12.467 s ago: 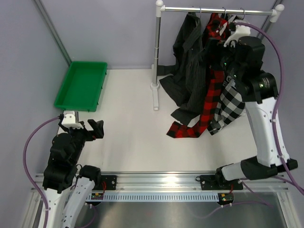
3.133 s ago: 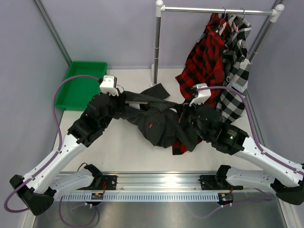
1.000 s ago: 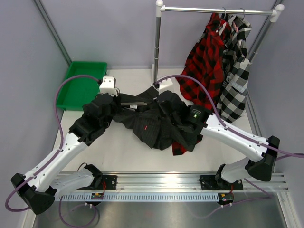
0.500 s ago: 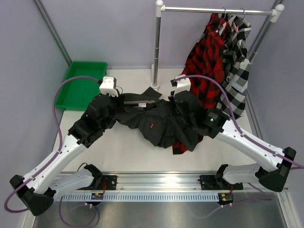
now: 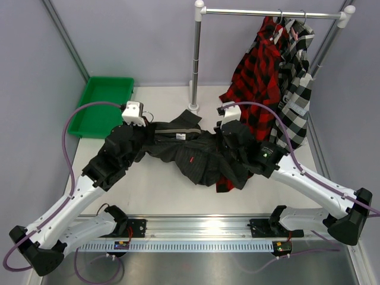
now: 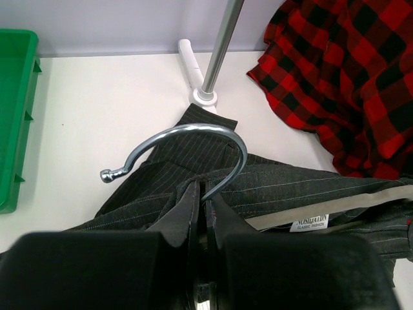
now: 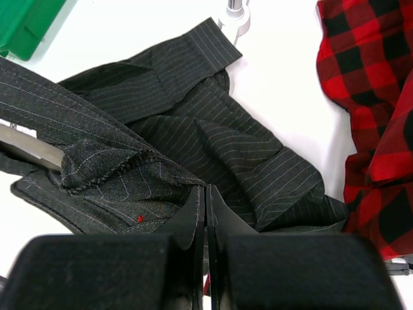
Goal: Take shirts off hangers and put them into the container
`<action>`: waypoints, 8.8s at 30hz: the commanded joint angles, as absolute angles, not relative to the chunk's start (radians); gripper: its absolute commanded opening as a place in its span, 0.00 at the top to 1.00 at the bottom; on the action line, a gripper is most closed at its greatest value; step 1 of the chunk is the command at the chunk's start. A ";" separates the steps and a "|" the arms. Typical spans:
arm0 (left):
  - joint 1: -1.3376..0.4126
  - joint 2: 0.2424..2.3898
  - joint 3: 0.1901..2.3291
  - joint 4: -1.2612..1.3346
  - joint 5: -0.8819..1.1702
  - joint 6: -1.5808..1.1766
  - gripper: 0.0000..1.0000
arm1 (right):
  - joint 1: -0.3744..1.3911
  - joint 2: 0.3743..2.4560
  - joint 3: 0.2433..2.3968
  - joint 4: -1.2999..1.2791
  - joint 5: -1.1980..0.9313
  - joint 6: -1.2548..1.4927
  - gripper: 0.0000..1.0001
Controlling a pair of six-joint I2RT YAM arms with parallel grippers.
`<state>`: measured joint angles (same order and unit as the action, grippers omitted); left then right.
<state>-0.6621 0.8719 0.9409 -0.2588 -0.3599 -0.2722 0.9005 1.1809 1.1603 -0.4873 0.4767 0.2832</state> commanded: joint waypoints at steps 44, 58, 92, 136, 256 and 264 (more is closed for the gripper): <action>-0.637 0.854 0.933 -0.097 -0.256 -0.198 1.00 | 0.856 0.939 1.184 -0.614 0.098 0.115 0.11; -0.637 0.851 0.931 -0.083 -0.166 -0.163 1.00 | 0.854 1.207 1.396 -0.571 -0.121 0.009 0.14; -0.637 0.848 0.949 -0.112 -0.091 -0.143 0.31 | 0.856 1.295 1.384 -0.474 -0.222 0.029 1.00; -0.776 1.078 1.088 -0.445 -0.491 -0.443 0.95 | 0.870 1.117 1.158 -0.324 -0.140 0.115 1.00; -0.715 1.120 1.022 -0.414 -0.246 -0.259 0.96 | 0.422 1.275 1.732 -0.566 0.201 0.155 0.03; -0.764 1.186 1.006 -0.368 -0.155 -0.342 0.91 | 0.425 0.899 1.350 -0.538 0.111 0.221 0.02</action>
